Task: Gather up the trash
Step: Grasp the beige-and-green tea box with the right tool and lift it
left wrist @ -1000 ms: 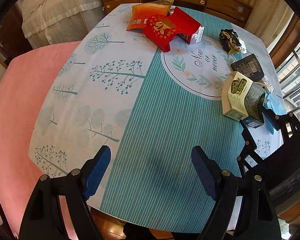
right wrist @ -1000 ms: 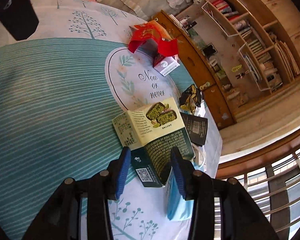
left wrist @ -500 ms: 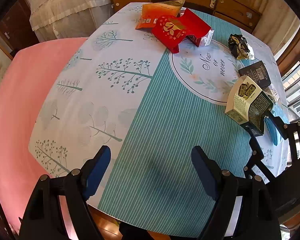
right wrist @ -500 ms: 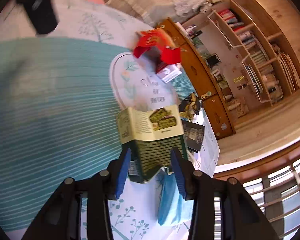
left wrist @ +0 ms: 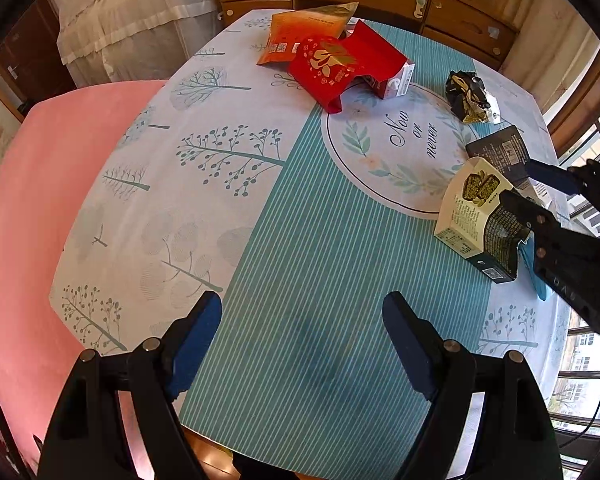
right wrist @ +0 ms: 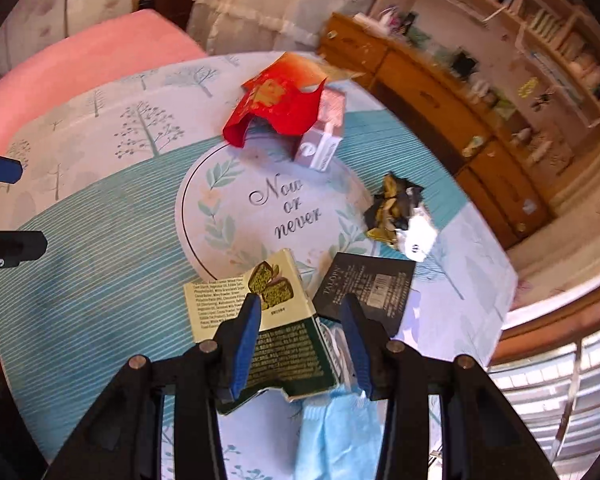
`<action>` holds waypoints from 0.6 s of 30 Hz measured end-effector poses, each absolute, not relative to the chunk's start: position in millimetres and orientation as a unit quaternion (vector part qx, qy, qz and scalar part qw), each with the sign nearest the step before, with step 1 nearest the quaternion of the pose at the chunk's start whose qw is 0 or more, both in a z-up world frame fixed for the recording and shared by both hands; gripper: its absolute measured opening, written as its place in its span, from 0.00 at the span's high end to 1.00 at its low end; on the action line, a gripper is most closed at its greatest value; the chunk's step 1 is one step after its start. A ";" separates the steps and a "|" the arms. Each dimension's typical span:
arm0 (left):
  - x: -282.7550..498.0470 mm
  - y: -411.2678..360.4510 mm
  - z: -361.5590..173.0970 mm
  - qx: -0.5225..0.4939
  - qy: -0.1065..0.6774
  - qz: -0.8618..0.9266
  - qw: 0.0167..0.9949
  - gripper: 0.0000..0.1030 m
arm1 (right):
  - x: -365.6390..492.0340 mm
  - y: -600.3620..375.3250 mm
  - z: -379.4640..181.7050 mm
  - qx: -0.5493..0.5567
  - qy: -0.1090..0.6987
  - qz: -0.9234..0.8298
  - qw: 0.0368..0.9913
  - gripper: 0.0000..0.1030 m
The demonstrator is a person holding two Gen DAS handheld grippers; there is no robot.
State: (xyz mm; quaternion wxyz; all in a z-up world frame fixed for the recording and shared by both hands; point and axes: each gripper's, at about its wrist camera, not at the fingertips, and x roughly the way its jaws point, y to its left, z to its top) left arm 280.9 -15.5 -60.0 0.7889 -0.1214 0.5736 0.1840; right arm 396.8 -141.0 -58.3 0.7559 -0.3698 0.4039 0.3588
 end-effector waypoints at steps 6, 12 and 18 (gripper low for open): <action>286.2 -18.3 -65.0 -0.124 0.578 0.187 0.785 0.21 | 431.2 -128.4 -85.4 -0.391 0.471 0.405 0.679 0.60; 290.5 -17.0 -65.2 -0.123 0.577 0.193 0.784 0.21 | 447.5 -115.9 -96.7 -0.364 0.527 0.453 0.620 0.60; 295.1 -16.1 -63.7 -0.121 0.577 0.194 0.784 0.21 | 452.6 -112.3 -101.5 -0.345 0.557 0.463 0.597 0.68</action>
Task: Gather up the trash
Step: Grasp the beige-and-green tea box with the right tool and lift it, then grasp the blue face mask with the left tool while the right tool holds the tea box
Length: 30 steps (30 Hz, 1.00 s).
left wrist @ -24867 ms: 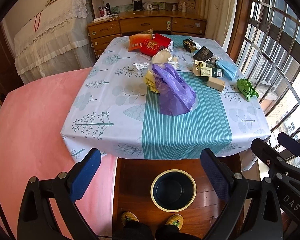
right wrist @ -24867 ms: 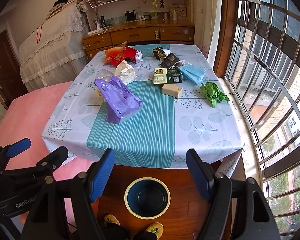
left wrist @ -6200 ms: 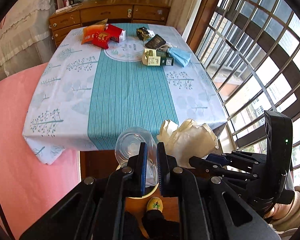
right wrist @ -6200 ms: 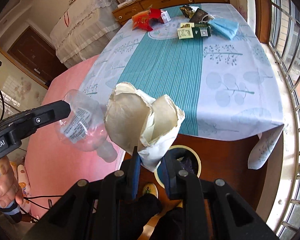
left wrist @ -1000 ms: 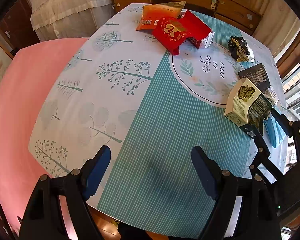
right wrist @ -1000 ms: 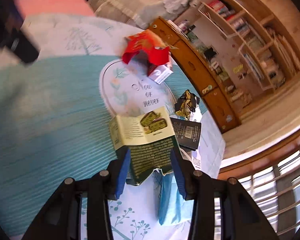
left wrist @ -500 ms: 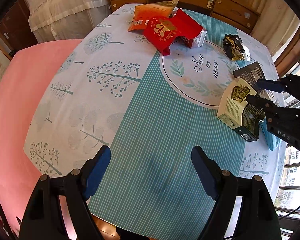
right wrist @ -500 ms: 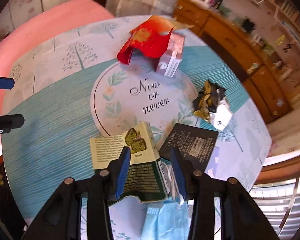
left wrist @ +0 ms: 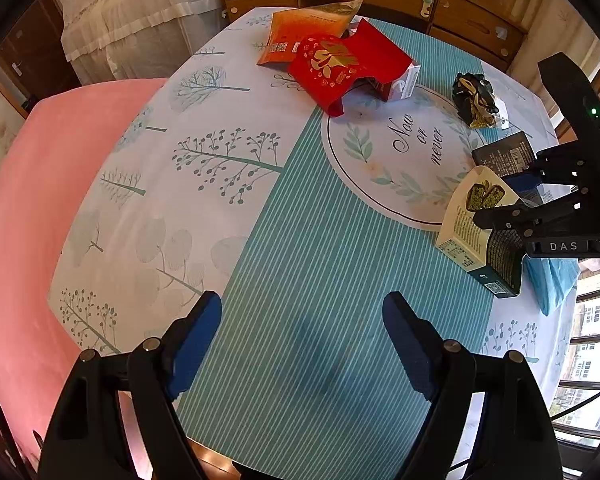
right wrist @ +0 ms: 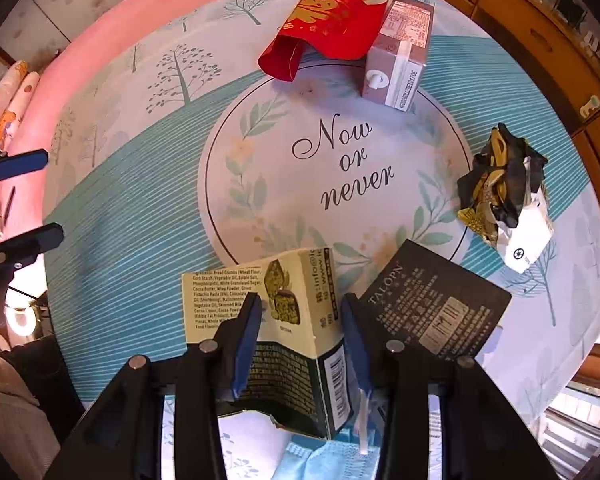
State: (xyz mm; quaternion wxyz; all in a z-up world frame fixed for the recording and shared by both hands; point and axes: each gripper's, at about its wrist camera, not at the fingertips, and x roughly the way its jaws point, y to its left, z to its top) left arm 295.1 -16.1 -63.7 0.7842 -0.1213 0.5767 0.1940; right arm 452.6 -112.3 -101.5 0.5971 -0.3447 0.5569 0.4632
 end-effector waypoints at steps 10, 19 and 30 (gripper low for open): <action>302.7 -28.7 -48.9 -0.108 0.572 0.172 0.795 0.21 | 441.9 -151.0 -56.6 -0.238 0.543 0.469 0.655 0.79; 337.2 -84.2 -34.3 -0.071 0.568 0.085 0.816 0.21 | 448.6 -259.8 -7.7 -0.046 0.522 0.317 0.790 0.79; 400.5 -168.9 -80.6 -0.096 0.635 -0.018 0.766 0.21 | 451.7 -375.1 -42.0 0.028 0.514 0.068 0.854 0.79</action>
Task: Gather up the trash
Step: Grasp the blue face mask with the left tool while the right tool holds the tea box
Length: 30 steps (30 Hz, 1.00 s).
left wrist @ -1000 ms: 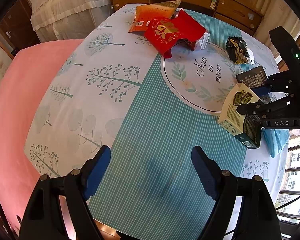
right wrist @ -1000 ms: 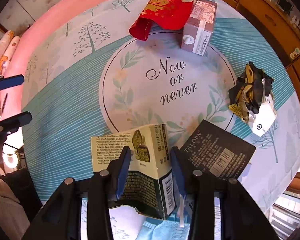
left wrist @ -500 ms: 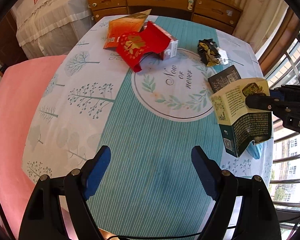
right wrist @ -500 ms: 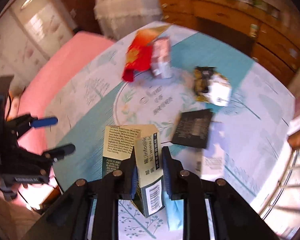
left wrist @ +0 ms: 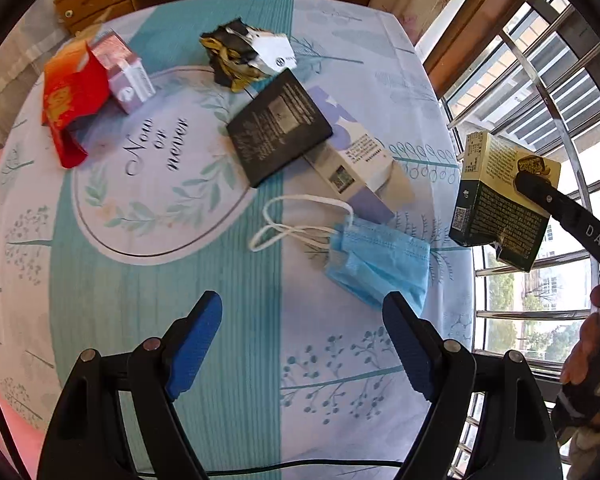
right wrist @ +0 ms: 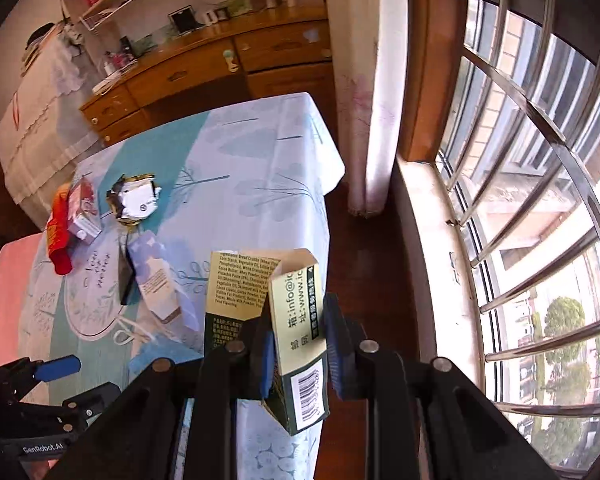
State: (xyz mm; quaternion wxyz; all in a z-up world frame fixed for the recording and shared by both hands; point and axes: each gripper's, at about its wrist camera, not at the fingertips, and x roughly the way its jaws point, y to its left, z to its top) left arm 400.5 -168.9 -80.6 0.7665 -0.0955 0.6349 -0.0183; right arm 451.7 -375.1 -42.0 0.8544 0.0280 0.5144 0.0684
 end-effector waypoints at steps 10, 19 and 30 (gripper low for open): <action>420.1 -192.2 -120.4 -0.171 0.656 -0.005 0.735 0.25 | 441.6 -374.1 -63.3 0.035 0.515 0.067 0.854 0.80; 424.5 -219.7 -113.9 -0.100 0.629 -0.002 0.771 0.89 | 431.0 -378.1 -62.0 0.035 0.514 0.066 0.855 0.80; 368.7 -175.0 -53.0 -0.098 0.592 -0.035 0.799 0.96 | 386.4 -366.9 -35.8 0.060 0.504 0.087 0.857 0.80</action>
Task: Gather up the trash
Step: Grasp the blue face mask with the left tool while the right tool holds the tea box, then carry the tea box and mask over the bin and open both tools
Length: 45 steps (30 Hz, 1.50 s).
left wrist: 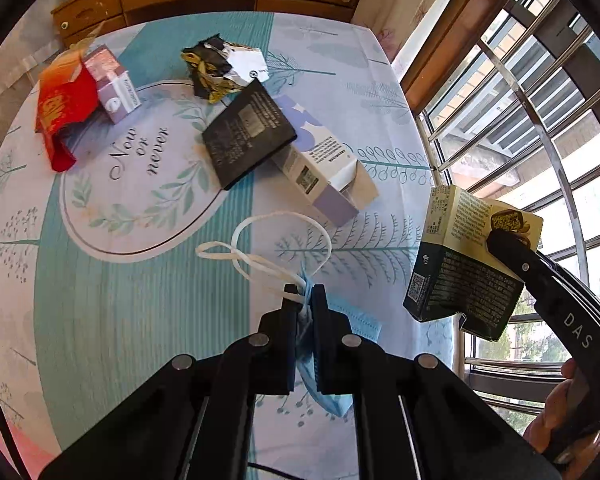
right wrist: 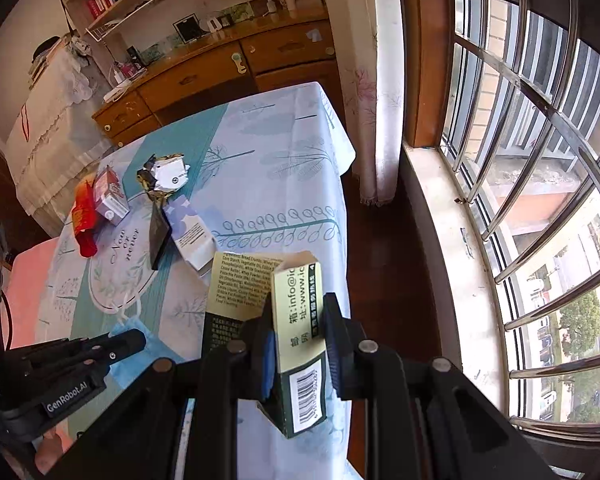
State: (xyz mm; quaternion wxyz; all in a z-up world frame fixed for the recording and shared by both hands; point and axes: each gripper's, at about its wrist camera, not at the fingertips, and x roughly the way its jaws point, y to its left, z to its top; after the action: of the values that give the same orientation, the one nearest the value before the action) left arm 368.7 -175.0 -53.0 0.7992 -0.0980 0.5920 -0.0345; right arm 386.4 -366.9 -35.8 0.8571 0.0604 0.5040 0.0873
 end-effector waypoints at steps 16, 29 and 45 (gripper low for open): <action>188.9 -48.9 22.7 -0.073 0.523 -0.064 0.846 0.96 | 201.2 -251.8 5.2 0.063 0.486 0.130 0.862 0.80; 20.1 12.6 -13.3 -0.050 0.544 -0.094 0.832 0.96 | 11.4 -165.2 -36.8 0.070 0.523 0.113 0.842 0.80; -16.8 -25.1 -208.0 -0.042 0.632 -0.074 0.770 0.95 | -27.3 -190.3 -237.7 0.122 0.636 0.024 0.762 0.79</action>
State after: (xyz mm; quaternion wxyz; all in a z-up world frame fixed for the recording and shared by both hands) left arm -16.8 -25.1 -208.0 0.7700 -0.0425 0.6323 -0.0739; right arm -27.3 -190.3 -237.8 0.7616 0.1219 0.6360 0.0245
